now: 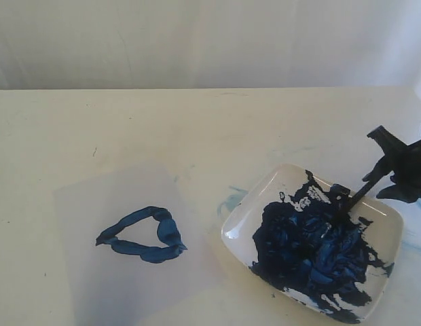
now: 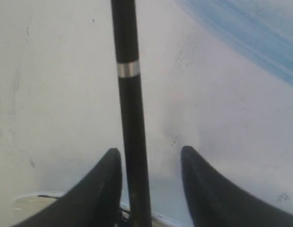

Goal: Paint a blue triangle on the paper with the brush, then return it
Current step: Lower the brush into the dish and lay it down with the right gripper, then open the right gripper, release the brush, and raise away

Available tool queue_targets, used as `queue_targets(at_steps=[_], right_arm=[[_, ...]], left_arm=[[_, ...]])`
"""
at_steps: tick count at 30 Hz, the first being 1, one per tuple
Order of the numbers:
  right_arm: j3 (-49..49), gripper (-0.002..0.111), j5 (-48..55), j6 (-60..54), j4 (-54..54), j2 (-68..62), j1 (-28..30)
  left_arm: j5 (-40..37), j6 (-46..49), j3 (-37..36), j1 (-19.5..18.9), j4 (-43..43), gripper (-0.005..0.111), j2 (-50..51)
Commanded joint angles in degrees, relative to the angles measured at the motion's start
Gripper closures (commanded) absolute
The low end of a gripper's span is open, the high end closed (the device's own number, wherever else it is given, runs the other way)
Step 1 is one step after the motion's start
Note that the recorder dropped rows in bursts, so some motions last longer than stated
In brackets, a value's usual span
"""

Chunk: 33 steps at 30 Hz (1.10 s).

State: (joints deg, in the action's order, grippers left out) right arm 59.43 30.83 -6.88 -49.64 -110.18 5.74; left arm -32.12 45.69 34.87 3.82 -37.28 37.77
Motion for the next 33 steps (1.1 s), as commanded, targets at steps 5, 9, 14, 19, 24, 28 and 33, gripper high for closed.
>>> queue_targets(at_steps=[5, 9, 14, 19, 24, 28, 33], right_arm=[[-0.1, 0.049, 0.0, -1.0, 2.7, 2.0, 0.6], [-0.1, 0.049, 1.3, -0.5, 6.6, 6.1, 1.2], [-0.1, 0.049, 7.1, -0.4, 11.7, 12.4, 3.0], [-0.1, 0.059, 10.9, -0.4, 20.4, 20.9, 3.4], [-0.1, 0.077, 11.4, -1.1, 22.5, 32.5, 3.4], [-0.1, 0.098, 11.4, -4.7, 22.5, 42.6, 3.4], [-1.3, 0.108, 9.3, -8.1, 23.4, 55.5, 3.4]], left_arm=[[-0.4, 0.6, -0.4, 0.4, -1.2, 0.107, -0.4], [-0.4, 0.7, -0.4, 0.4, -1.2, 0.107, -0.4], [-0.1, 0.8, -0.4, 0.4, -1.2, 0.107, -0.4], [3.0, 1.2, -1.3, 0.4, -0.6, 0.107, -0.4], [10.6, 1.2, -5.7, 0.4, -0.8, 0.107, -0.4], [11.5, 1.2, -7.3, 0.4, -0.8, 0.107, -0.4], [11.1, 1.2, -7.6, 0.4, -0.8, 0.107, -0.4]])
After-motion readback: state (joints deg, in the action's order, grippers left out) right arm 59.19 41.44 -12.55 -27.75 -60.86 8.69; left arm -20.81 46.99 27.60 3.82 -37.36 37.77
